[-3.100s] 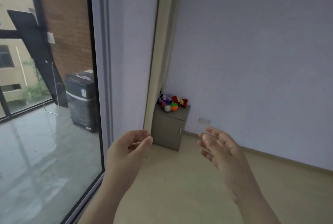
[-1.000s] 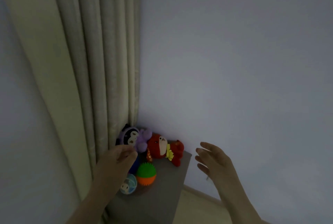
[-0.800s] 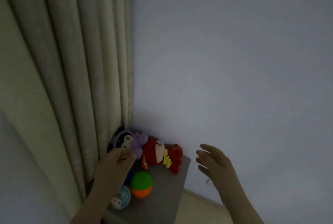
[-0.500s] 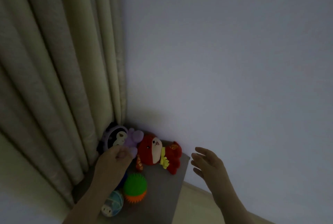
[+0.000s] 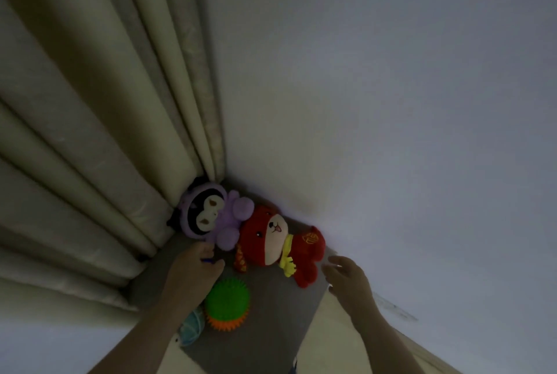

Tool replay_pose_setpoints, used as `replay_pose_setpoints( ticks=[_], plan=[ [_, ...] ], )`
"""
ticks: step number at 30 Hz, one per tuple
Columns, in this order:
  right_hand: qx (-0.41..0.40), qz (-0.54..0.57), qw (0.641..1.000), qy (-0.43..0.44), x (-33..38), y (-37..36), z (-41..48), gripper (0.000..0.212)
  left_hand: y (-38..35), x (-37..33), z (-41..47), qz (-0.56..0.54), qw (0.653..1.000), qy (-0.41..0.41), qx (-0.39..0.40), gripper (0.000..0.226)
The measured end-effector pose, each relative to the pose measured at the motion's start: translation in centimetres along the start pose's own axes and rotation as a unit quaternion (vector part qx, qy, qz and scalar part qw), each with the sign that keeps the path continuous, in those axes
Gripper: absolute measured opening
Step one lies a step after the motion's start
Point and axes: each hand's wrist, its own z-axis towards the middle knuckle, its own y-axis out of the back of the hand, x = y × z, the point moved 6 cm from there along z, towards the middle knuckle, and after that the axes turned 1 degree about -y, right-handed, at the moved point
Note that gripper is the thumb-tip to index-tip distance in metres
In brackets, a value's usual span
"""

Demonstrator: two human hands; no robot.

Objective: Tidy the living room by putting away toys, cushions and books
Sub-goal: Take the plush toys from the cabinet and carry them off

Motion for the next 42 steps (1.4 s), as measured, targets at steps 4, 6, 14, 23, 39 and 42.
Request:
replay_pose_setpoints(
  ticks=[4, 6, 14, 23, 39, 42],
  plan=[
    [0.033, -0.060, 0.996, -0.050, -2.5, -1.6, 4.2, 0.038, -2.4, 1.3, 2.2, 0.026, 0.999, 0.035, 0.009, 0.046],
    [0.038, -0.079, 0.994, -0.061, -3.3, -2.4, 5.4, 0.039, -3.1, 1.2, 2.9, 0.032, 0.999, 0.027, 0.009, 0.036],
    [0.069, -0.125, 0.986, -0.085, -6.8, -4.6, 10.7, 0.045, -7.0, 2.9, 8.2, 0.038, 0.999, 0.005, -0.019, 0.016],
    [0.097, -0.090, 0.987, -0.089, -8.5, -7.2, 12.9, 0.028, -8.5, 4.0, 12.6, 0.043, 0.999, 0.013, -0.021, 0.028],
    [-0.052, 0.039, 0.997, -0.038, -6.0, -5.5, 11.6, 0.022, -7.1, 2.7, 13.3, 0.001, 0.995, 0.076, -0.066, 0.050],
    [-0.090, 0.067, 0.993, -0.023, -4.4, -4.5, 10.5, 0.019, -5.7, 1.6, 12.5, -0.066, 0.992, 0.079, -0.076, 0.055]
  ],
)
